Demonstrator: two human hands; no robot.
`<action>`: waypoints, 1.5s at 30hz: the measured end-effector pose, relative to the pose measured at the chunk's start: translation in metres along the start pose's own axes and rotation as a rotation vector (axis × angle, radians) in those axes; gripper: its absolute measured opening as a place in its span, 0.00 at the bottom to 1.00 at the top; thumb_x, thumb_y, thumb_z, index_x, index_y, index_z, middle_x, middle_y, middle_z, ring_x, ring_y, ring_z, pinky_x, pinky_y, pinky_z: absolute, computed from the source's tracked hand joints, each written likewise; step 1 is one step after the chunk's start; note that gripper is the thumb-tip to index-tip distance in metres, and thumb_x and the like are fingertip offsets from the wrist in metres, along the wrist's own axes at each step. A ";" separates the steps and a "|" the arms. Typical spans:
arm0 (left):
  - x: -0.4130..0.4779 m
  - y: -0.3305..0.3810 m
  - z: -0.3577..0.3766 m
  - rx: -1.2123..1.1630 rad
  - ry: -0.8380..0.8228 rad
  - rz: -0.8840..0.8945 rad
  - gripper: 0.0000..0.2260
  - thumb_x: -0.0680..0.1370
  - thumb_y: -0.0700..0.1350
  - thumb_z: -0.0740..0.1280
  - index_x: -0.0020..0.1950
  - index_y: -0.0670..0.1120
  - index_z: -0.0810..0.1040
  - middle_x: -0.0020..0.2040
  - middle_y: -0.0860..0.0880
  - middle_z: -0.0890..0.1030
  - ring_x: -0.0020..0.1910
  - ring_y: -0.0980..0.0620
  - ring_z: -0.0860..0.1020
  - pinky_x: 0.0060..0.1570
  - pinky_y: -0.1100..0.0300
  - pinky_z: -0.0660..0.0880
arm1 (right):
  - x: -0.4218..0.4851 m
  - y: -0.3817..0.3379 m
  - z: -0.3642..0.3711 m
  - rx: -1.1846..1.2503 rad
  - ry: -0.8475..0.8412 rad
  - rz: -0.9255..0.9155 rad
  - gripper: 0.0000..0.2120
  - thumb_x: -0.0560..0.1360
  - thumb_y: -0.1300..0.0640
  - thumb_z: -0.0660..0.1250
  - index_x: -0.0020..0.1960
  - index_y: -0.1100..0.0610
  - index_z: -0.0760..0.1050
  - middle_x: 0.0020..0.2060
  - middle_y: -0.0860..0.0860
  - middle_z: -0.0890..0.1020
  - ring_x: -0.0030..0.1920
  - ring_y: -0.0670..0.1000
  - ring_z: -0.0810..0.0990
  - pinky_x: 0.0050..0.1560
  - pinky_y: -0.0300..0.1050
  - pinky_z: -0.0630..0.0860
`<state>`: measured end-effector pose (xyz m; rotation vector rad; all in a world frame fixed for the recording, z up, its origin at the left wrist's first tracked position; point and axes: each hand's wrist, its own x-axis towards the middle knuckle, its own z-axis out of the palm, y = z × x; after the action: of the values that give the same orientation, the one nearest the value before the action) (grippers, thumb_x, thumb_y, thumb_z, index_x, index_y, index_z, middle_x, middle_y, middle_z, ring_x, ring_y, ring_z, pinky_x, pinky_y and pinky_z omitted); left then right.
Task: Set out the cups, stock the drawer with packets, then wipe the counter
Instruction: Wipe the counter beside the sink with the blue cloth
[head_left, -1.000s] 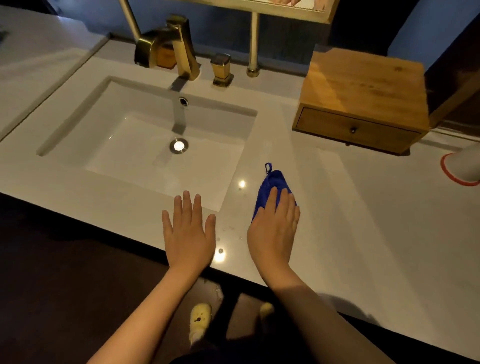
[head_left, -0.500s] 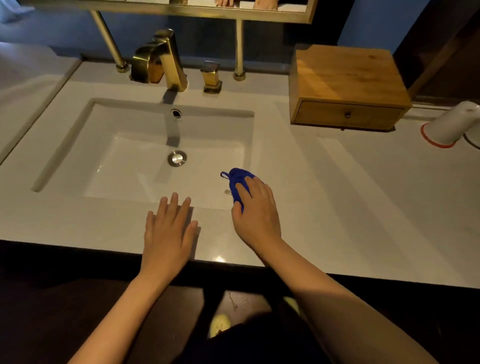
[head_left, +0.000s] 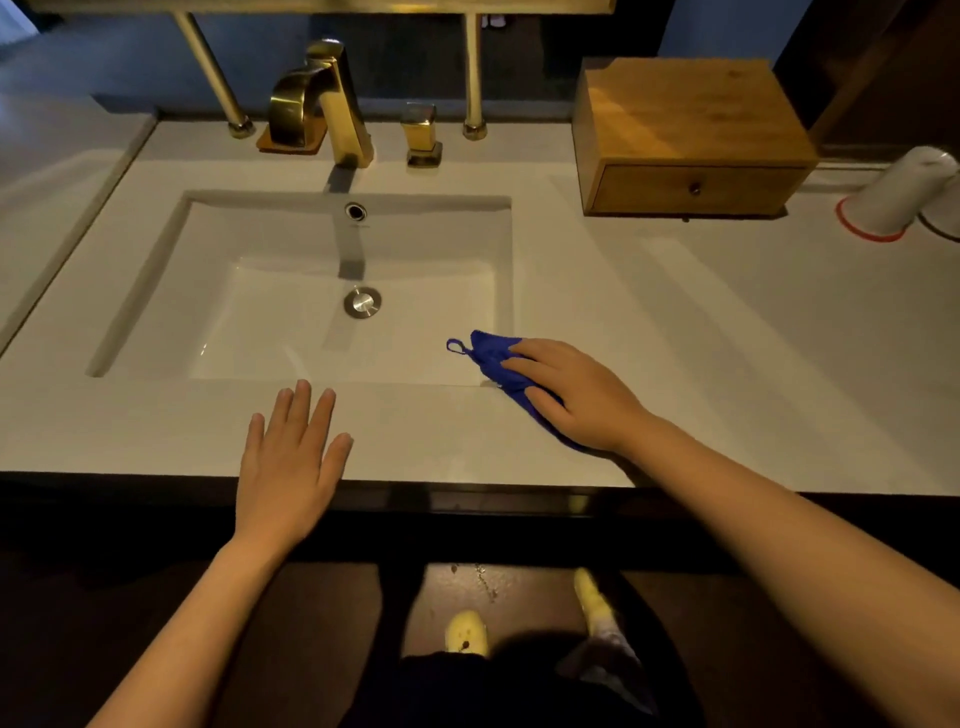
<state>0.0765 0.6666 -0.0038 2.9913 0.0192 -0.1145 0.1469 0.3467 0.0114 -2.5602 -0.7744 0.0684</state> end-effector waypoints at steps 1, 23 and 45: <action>0.000 -0.001 0.001 0.004 0.001 0.002 0.29 0.77 0.59 0.43 0.75 0.47 0.53 0.77 0.44 0.53 0.76 0.47 0.49 0.73 0.46 0.48 | -0.006 0.001 0.001 0.000 0.013 0.046 0.18 0.78 0.59 0.59 0.67 0.58 0.70 0.67 0.54 0.73 0.67 0.54 0.69 0.67 0.44 0.62; 0.001 -0.002 0.007 0.028 0.045 0.024 0.29 0.77 0.58 0.40 0.75 0.46 0.54 0.76 0.43 0.55 0.76 0.46 0.51 0.73 0.46 0.48 | 0.046 -0.146 0.092 -0.021 0.334 0.556 0.20 0.78 0.57 0.55 0.69 0.60 0.64 0.65 0.58 0.71 0.65 0.59 0.68 0.69 0.56 0.61; 0.003 -0.008 0.011 0.032 0.027 0.023 0.28 0.78 0.60 0.40 0.75 0.50 0.49 0.78 0.46 0.49 0.76 0.48 0.46 0.73 0.48 0.44 | 0.104 -0.120 0.005 0.880 0.399 0.614 0.24 0.69 0.62 0.67 0.62 0.55 0.62 0.60 0.59 0.71 0.49 0.53 0.74 0.40 0.38 0.71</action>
<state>0.0787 0.6727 -0.0160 3.0244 -0.0141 -0.0731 0.1720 0.4929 0.0686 -1.7717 0.2006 0.0680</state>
